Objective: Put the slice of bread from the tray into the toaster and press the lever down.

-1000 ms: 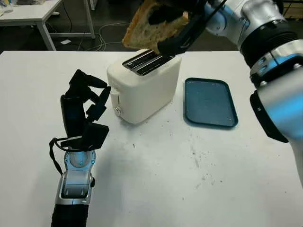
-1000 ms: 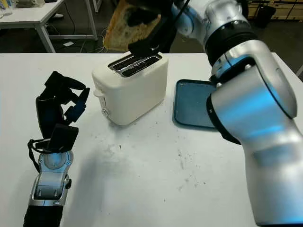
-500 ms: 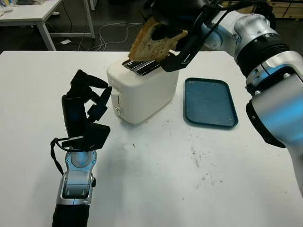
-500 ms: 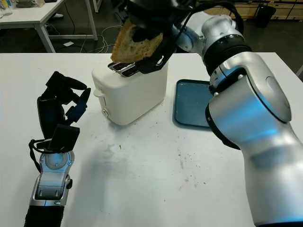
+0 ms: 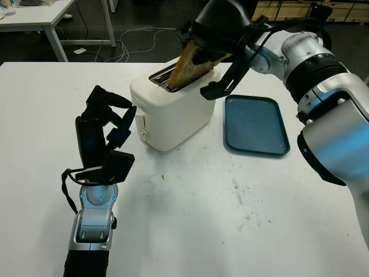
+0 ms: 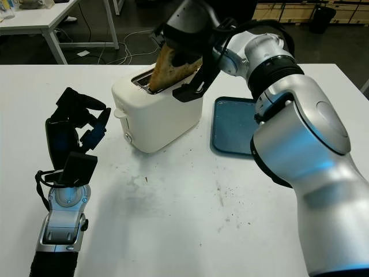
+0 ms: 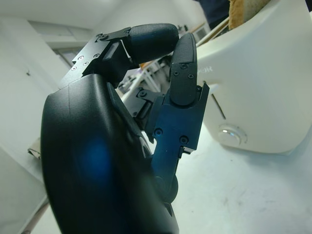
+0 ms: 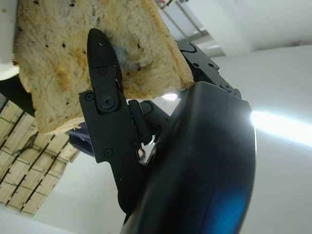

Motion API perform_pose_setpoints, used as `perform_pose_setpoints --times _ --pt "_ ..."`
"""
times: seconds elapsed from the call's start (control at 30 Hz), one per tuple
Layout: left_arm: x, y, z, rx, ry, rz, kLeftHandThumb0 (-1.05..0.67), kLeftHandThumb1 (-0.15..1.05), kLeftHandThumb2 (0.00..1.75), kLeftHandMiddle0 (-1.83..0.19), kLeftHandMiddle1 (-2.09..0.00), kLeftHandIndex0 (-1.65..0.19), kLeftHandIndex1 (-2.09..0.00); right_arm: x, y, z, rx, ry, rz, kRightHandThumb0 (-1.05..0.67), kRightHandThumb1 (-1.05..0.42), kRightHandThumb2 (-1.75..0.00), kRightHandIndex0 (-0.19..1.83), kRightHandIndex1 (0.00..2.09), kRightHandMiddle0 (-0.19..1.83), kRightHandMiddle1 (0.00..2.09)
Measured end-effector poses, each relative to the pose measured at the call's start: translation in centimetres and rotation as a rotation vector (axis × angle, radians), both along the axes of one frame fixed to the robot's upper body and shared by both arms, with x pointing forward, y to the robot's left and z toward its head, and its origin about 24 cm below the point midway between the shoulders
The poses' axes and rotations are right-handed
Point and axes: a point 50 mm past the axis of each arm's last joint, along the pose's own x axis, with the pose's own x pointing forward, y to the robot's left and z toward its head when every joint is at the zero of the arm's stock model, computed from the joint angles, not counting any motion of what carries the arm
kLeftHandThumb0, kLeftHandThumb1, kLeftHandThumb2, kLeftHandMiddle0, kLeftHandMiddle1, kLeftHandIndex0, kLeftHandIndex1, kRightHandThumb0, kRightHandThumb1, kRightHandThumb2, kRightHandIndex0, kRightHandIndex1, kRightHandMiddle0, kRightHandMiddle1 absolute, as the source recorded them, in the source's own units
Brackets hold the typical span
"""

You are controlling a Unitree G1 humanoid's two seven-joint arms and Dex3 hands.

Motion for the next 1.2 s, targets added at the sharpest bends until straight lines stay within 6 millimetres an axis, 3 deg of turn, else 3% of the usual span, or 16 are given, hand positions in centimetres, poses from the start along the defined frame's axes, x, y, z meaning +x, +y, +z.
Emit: perform_pose_setpoints --times 0.53,0.8,0.87,0.97,1.0,1.03,1.1,1.13,1.2 --pt "0.0 0.0 0.0 0.000 0.001 0.003 -0.36 0.92 0.25 -0.81 -1.75 -0.55 -1.59 0.0 -0.1 -0.8 -0.118 -0.047 0.016 -0.51 -0.92 -0.40 1.16 1.75 0.88 1.75" --pt "-0.1 0.0 0.0 -0.006 0.004 0.004 -0.37 0.92 0.25 -0.81 -1.75 -0.55 -1.60 -0.2 1.1 -1.3 -0.150 -0.054 0.041 -0.51 -0.92 -0.40 1.16 1.75 0.87 1.75" --pt "-0.1 0.0 0.0 -0.006 0.004 0.004 -0.37 0.92 0.25 -0.82 -1.75 -0.55 -1.61 -0.2 1.6 -1.5 -0.155 -0.026 0.034 -0.54 -0.92 -0.42 1.13 1.75 0.81 1.75" --pt "-0.1 0.0 0.0 -0.006 0.004 0.004 -0.36 0.92 0.24 -0.83 -1.75 -0.55 -1.62 -0.2 2.1 -1.5 -0.124 0.021 0.018 -0.70 -0.92 -0.23 0.92 1.74 0.72 1.70" --pt "-0.1 0.0 0.0 -0.006 0.004 0.004 -0.36 0.92 0.24 -0.83 -1.75 -0.55 -1.62 -0.1 2.2 -1.4 -0.116 0.036 0.013 -0.77 -0.92 -0.17 0.77 1.52 0.68 1.50" --pt "-0.1 0.0 0.0 -0.006 0.004 0.004 -0.36 0.92 0.24 -0.83 -1.75 -0.55 -1.62 -0.1 2.3 -1.4 -0.118 0.055 0.003 -0.84 -0.92 -0.13 0.54 1.17 0.57 1.03" --pt "-0.1 0.0 0.0 -0.006 0.004 0.005 -0.36 0.92 0.24 -0.83 -1.75 -0.55 -1.63 0.0 2.5 -1.5 -0.140 0.111 -0.026 -0.90 -0.91 -0.04 0.31 0.92 0.52 0.48" --pt "-0.1 0.0 0.0 -0.006 0.004 0.005 -0.36 0.92 0.25 -0.83 -1.75 -0.55 -1.63 0.0 2.6 -1.6 -0.151 0.135 -0.038 -0.91 -0.88 -0.02 0.19 0.83 0.48 0.29" --pt "-0.1 0.0 0.0 -0.007 0.004 0.007 -0.36 0.92 0.25 -0.83 -1.75 -0.55 -1.64 0.0 2.8 -1.5 -0.159 0.160 -0.050 -0.90 -0.83 -0.01 0.06 0.76 0.42 0.14"
